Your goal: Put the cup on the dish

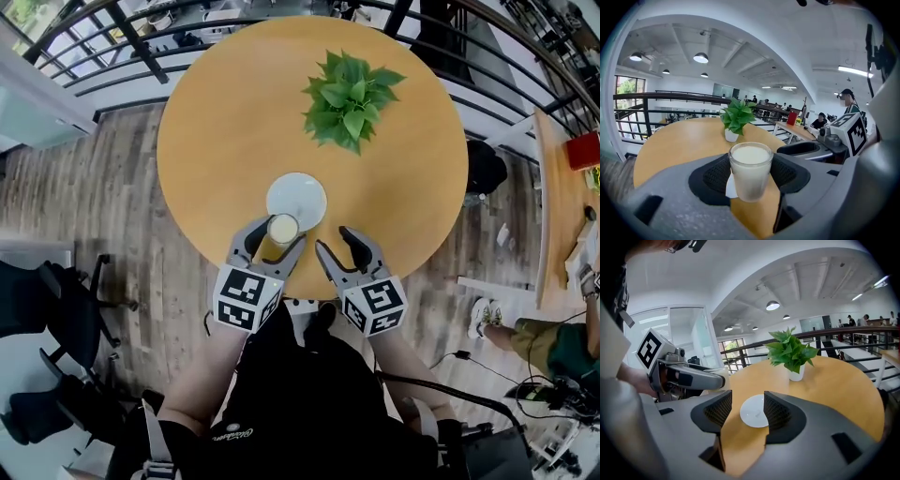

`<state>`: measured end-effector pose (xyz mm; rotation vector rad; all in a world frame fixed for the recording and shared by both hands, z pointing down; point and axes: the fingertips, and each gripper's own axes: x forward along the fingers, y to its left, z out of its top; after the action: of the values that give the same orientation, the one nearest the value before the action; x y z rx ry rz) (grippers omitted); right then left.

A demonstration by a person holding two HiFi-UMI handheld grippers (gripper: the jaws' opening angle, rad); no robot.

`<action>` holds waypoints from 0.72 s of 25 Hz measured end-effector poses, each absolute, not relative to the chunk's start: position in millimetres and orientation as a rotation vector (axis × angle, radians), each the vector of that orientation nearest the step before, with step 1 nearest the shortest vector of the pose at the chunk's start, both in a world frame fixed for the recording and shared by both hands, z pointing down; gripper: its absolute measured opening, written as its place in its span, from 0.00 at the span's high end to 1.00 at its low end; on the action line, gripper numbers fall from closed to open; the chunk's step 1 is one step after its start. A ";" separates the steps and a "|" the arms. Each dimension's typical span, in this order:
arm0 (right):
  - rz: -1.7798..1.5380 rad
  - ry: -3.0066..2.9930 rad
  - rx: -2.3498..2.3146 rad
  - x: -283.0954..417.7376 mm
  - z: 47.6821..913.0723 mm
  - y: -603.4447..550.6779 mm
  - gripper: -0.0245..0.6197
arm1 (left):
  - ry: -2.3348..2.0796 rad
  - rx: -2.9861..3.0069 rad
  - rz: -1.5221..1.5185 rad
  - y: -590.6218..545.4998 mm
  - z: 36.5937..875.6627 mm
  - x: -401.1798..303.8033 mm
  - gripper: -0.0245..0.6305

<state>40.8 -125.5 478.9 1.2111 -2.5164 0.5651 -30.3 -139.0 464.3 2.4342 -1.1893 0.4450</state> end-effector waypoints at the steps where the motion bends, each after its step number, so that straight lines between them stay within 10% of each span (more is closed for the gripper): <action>1: 0.575 -2.510 1.208 39.8 484.6 -124.7 0.63 | -1.182 2.427 0.451 -138.7 470.1 -29.7 0.56; 18: 0.633 -2.444 1.219 47.4 513.7 -120.5 0.63 | -1.228 2.434 0.584 -198.0 542.1 -19.5 0.56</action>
<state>47.4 -120.5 513.7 1.2187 -2.4442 0.6327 -19.5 -198.0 542.1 2.4341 -1.2277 0.5842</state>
